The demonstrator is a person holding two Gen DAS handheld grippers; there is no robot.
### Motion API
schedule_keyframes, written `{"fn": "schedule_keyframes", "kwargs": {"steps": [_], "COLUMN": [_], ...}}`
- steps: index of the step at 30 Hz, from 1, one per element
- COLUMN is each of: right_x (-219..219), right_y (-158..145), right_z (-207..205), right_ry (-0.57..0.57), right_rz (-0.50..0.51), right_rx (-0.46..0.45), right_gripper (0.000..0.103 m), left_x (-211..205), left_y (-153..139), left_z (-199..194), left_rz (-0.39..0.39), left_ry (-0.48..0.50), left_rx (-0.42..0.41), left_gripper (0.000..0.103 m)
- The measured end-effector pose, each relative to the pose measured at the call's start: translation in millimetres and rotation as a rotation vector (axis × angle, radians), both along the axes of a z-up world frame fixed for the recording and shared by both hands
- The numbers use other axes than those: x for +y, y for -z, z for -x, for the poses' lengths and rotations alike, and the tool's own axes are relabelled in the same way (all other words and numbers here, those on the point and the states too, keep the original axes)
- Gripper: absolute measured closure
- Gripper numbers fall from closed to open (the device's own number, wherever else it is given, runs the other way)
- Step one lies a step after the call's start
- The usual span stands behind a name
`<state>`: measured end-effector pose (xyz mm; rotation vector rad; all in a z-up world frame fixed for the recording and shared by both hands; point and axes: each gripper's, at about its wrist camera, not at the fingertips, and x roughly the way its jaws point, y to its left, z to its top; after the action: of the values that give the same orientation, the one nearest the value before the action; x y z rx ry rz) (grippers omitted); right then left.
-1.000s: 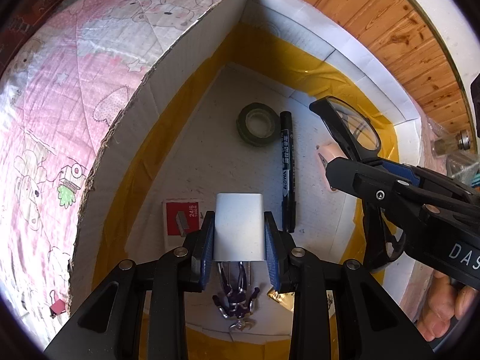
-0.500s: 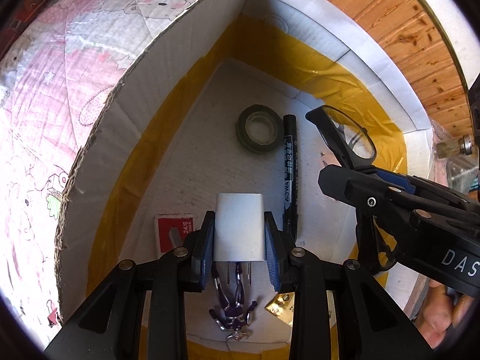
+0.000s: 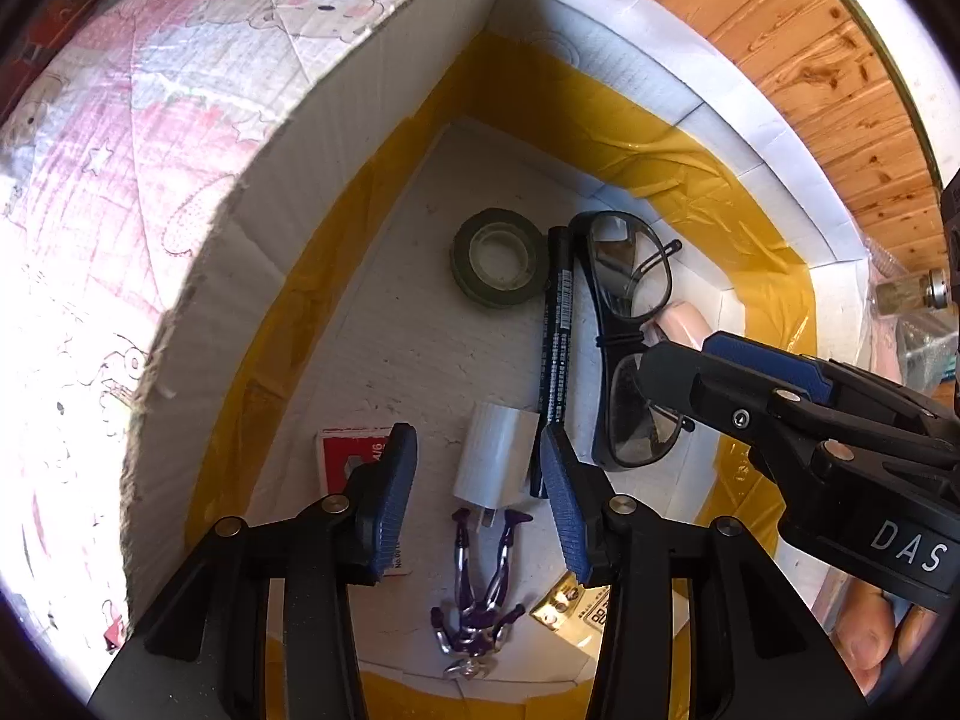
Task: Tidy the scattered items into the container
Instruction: 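Raise both tools out of the box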
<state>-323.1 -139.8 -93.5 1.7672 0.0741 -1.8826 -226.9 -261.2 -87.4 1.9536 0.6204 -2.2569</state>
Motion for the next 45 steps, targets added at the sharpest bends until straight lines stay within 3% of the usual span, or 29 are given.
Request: {"fn": "schedule_keyframes", "kwargs": {"steps": [12, 23, 32, 38, 45], "right_x": [1.2, 17.8, 30.9, 38.8, 43.8], "right_y": [-19.6, -52.3, -70.0, -83.3, -93.0], "right_z": [-32.0, -75.6, -125.4, -157.8, -187.2], "right_ry": [-0.080, -0.170, -0.175, -0.189, -0.229], "right_rz": [-0.004, 0.004, 0.048, 0.035, 0.010], "right_rx": [0.045, 0.155, 0.290, 0.413, 0.530], "right_gripper": [0.049, 0.049, 0.047, 0.047, 0.046], "left_x": [4.3, 22.9, 50.4, 65.9, 83.3], "left_y": [-38.5, -71.4, -83.2, -95.4, -98.5], "left_z": [-32.6, -68.5, -104.7, -135.0, -157.5], "left_rz": [0.066, 0.151, 0.213, 0.232, 0.256], "left_ry": [0.035, 0.104, 0.159, 0.188, 0.219], "left_rx": [0.056, 0.138, 0.224, 0.299, 0.330], "left_gripper": [0.058, 0.058, 0.057, 0.057, 0.057]}}
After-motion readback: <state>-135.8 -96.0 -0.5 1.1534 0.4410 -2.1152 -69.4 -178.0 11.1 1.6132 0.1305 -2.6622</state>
